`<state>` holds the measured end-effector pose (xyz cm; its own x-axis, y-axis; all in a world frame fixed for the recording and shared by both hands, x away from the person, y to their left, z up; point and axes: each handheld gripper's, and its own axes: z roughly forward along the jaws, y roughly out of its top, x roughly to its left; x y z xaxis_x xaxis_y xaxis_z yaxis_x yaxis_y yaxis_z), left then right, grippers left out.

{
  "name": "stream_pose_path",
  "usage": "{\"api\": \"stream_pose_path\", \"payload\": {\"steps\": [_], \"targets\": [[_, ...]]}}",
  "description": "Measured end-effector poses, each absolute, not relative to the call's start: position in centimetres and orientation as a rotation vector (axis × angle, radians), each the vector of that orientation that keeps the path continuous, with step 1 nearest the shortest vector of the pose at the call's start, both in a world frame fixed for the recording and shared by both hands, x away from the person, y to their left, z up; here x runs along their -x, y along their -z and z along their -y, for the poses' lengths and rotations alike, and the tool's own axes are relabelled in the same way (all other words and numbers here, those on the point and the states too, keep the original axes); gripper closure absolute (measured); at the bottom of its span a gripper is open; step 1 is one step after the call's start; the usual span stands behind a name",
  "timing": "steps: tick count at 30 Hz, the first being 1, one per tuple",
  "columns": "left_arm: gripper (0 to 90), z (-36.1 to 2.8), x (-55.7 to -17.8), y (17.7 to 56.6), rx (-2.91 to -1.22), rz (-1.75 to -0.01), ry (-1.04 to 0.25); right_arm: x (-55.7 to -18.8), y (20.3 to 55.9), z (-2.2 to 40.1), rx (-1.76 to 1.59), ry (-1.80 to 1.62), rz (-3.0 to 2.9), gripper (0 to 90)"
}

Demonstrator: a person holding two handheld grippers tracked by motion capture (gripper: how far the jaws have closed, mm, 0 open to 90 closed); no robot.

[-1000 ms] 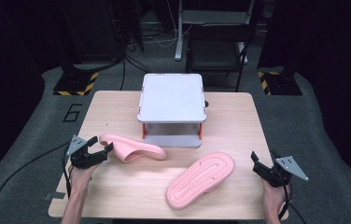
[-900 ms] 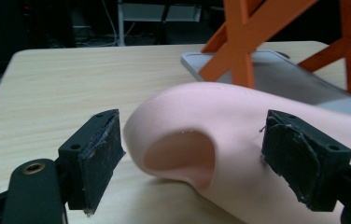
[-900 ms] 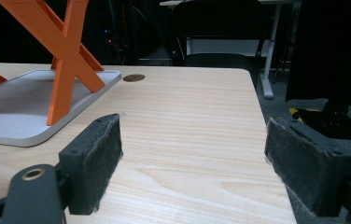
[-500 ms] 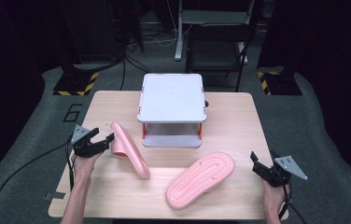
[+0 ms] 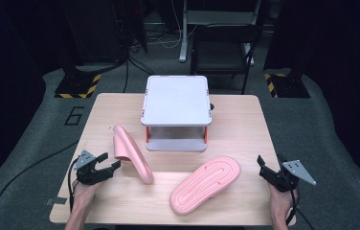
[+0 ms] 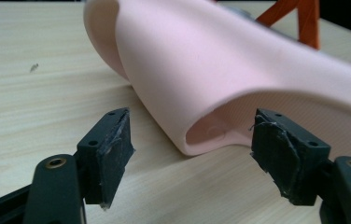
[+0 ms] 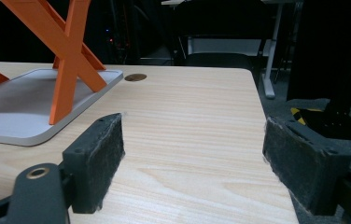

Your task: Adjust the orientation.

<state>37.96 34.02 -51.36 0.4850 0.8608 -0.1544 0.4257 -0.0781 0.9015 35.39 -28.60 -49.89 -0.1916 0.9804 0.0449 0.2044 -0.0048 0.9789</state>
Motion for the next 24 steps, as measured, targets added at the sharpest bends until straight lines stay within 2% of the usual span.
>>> {"api": "stream_pose_path", "payload": {"steps": [2,3,4,5,7,8,9,10,12,16,19,20,22,24], "targets": [[41.7,-33.6,-38.6,51.8,-1.682,-1.138,-0.540,-35.4,49.8,28.5,-1.280,-1.270,-1.503,19.9],[41.7,-33.5,-38.9,52.0,-1.673,-1.156,-0.556,-35.4,49.8,28.5,-1.275,-1.268,-1.502,19.9],[49.1,-33.3,-39.3,52.2,-1.635,-1.188,-0.568,-35.2,49.8,28.6,-1.281,-1.268,-1.501,19.9],[50.6,-33.3,-39.3,52.2,-1.635,-1.188,-0.568,-35.2,49.8,28.6,-1.281,-1.268,-1.501,19.9],[60.0,-33.3,-39.5,52.2,-1.604,-1.210,-0.598,-35.3,49.9,28.8,-1.285,-1.273,-1.490,19.9],[60.0,-33.3,-39.6,52.1,-1.593,-1.216,-0.633,-35.3,49.9,28.8,-1.285,-1.273,-1.490,19.9],[67.0,-33.2,-39.5,52.1,-1.588,-1.221,-0.655,-35.3,49.9,28.9,-1.287,-1.278,-1.491,19.8],[67.0,-33.3,-39.5,52.0,-1.579,-1.224,-0.673,-35.3,49.9,28.9,-1.287,-1.278,-1.491,19.8],[75.1,-33.6,-39.2,51.6,-1.553,-1.220,-0.727,-35.3,49.9,28.9,-1.287,-1.280,-1.492,19.8],[83.1,-34.7,-38.6,51.0,-1.490,-1.228,-0.783,-35.3,49.9,28.8,-1.284,-1.275,-1.490,19.9],[84.2,-36.1,-38.3,50.2,-1.454,-1.229,-0.787,-35.3,49.9,28.8,-1.286,-1.274,-1.499,19.8],[84.2,-36.5,-38.3,49.9,-1.463,-1.214,-0.752,-35.4,49.9,28.7,-1.288,-1.278,-1.501,19.9],[77.8,-36.6,-38.2,49.4,-1.473,-1.190,-0.712,-35.4,49.9,28.6,-1.278,-1.272,-1.502,19.8],[67.7,-36.5,-38.2,49.3,-1.464,-1.179,-0.686,-35.4,49.9,28.6,-1.279,-1.270,-1.500,19.9]]}}
